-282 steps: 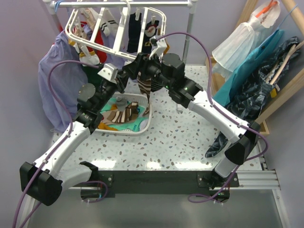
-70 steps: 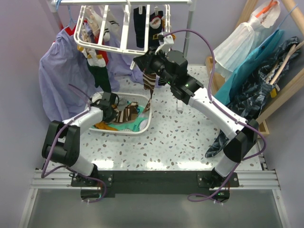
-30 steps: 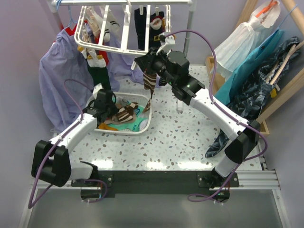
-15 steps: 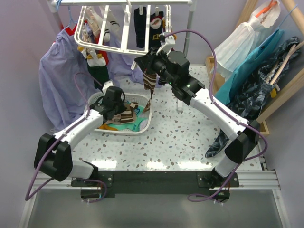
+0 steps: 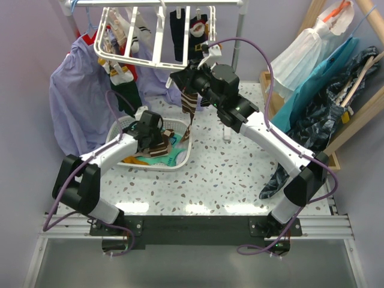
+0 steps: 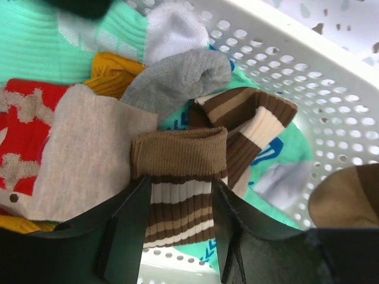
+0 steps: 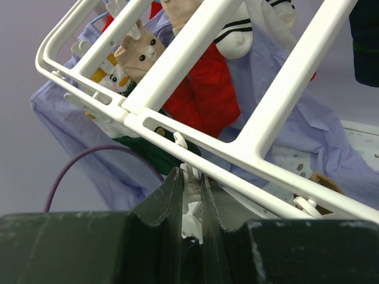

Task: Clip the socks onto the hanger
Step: Pick up the sock from the bin.

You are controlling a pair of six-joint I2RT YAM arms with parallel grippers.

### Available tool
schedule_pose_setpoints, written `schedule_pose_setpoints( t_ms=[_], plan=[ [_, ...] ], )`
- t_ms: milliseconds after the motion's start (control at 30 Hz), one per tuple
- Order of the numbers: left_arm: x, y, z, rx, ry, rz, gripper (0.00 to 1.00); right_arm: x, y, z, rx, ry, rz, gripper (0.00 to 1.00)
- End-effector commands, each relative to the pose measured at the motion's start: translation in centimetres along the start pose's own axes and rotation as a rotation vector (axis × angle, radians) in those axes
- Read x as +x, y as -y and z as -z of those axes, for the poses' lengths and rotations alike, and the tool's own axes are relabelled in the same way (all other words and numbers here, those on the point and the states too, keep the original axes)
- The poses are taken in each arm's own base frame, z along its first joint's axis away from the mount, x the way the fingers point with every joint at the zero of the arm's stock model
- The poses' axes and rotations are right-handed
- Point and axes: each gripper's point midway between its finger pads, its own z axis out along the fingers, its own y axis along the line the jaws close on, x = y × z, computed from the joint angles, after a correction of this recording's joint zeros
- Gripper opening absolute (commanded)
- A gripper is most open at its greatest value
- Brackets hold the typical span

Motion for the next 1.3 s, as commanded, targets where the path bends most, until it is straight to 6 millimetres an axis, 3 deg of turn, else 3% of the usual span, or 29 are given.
schedule_pose_setpoints(
  t_ms=[0, 200, 300, 333, 433, 533, 867, 933, 1067, 1100, 1133, 1167, 1233, 1267],
  plan=[
    [-1.2, 0.8, -0.9, -0.016, 0.030, -0.038, 0.50, -1.5, -0.7, 0.9, -0.024, 0.028, 0.008, 0.13],
    [-0.9, 0.8, -2.5, -0.048, 0.012, -0.057, 0.40, -1.2, -0.6, 0.8, -0.021, 0.021, 0.008, 0.13],
    [-0.6, 0.6, -2.9, -0.064, 0.004, -0.063, 0.24, -1.0, -0.5, 0.8, -0.019, 0.019, 0.008, 0.13],
    [-0.5, 0.6, -2.9, -0.063, 0.003, -0.063, 0.14, -1.1, -0.5, 0.9, -0.020, 0.020, 0.010, 0.13],
    [-0.7, 0.2, -2.6, -0.074, 0.012, -0.060, 0.00, -1.1, -0.3, 0.8, -0.015, 0.021, 0.010, 0.13],
    [-2.3, 0.0, -0.9, -0.074, 0.073, -0.042, 0.00, -1.2, -0.4, 0.9, -0.020, 0.023, 0.010, 0.13],
    [-11.0, 1.1, 9.4, 0.078, 0.401, -0.069, 0.00, -2.2, -0.7, 1.2, -0.023, 0.043, 0.019, 0.13],
    [-12.0, 2.1, 11.0, 0.153, 0.451, -0.087, 0.00, -2.4, -0.7, 1.2, -0.023, 0.046, 0.022, 0.13],
    [-14.5, 3.4, 15.9, 0.301, 0.608, -0.164, 0.00, -2.7, -0.9, 1.3, -0.031, 0.049, 0.023, 0.13],
    [-14.2, 3.9, 16.5, 0.353, 0.622, -0.199, 0.00, -2.8, -1.1, 1.2, -0.035, 0.050, 0.023, 0.13],
    [-15.3, 4.4, 18.6, 0.403, 0.706, -0.227, 0.00, -2.8, -1.2, 1.2, -0.038, 0.049, 0.022, 0.13],
    [-14.7, 4.6, 18.7, 0.436, 0.712, -0.266, 0.00, -2.9, -1.1, 1.2, -0.038, 0.051, 0.024, 0.13],
    [-15.4, 6.5, 22.6, 0.607, 0.848, -0.329, 0.00, -2.8, -1.2, 1.2, -0.038, 0.047, 0.023, 0.13],
    [-14.5, 6.8, 22.6, 0.646, 0.859, -0.360, 0.00, -2.8, -1.2, 1.2, -0.037, 0.046, 0.020, 0.13]
  ],
)
